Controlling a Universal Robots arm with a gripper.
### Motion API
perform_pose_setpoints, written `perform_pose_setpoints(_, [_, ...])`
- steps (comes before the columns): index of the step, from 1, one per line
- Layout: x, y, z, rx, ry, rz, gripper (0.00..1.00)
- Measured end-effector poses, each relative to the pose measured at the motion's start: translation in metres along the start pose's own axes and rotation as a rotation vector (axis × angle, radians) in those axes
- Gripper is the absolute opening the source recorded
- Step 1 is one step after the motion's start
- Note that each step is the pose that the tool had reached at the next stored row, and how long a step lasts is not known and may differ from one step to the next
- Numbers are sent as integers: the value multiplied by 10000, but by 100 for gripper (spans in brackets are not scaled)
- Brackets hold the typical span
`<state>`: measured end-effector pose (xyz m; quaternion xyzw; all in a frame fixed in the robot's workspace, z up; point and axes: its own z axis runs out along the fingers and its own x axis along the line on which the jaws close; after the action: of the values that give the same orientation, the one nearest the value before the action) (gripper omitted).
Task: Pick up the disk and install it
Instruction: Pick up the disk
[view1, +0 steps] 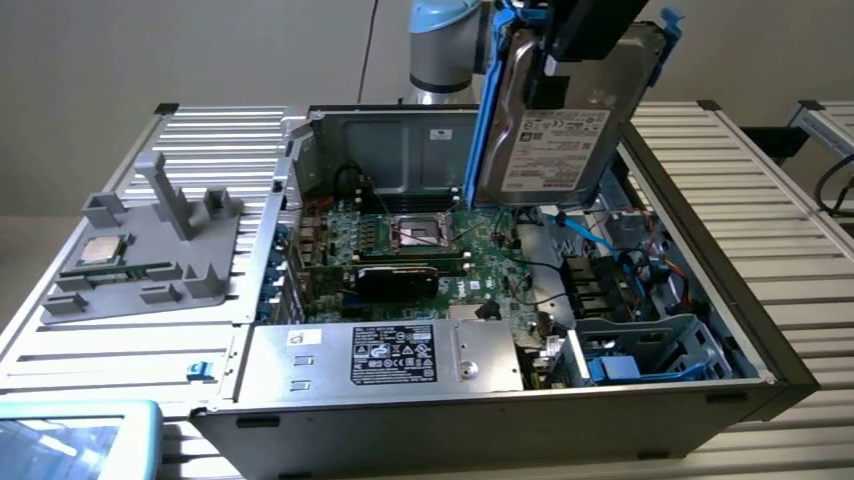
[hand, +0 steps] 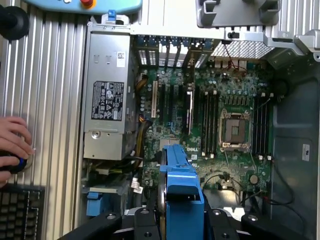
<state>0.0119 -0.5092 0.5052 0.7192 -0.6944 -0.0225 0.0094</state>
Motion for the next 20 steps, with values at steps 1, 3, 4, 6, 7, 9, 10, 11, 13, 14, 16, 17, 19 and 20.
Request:
perform_pose_setpoints(1, [23,-32,-10,0,-1,0,37])
perform_pose_setpoints(3, [68,-94,-32,0,-1,0,37])
perform_pose_setpoints(4, [89,-123,-42,0,-1,0,37])
perform_pose_setpoints(6, [133,-180,-59,0,-4,-1,37])
perform_pose_setpoints(7, [155,-208,-67,0,-5,-1,37])
perform_pose_setpoints(9, [200,-261,-79,0,-10,0,37])
perform_pose_setpoints(10, [224,-288,-85,1,-14,-1,37])
perform_pose_setpoints(11, [246,-314,-91,1,-16,-1,37])
perform_pose_setpoints(13, [290,-363,-102,1,-23,-2,37])
perform_pose_setpoints(14, [313,-388,-109,1,-24,-2,37])
perform_pose_setpoints(16, [357,-428,-117,1,-30,-1,37])
perform_pose_setpoints(17, [380,-447,-120,2,-33,-2,37])
perform_pose_setpoints(19, [425,-484,-126,1,-38,-2,37])
perform_pose_setpoints(20, [450,-504,-129,1,-41,-3,37])
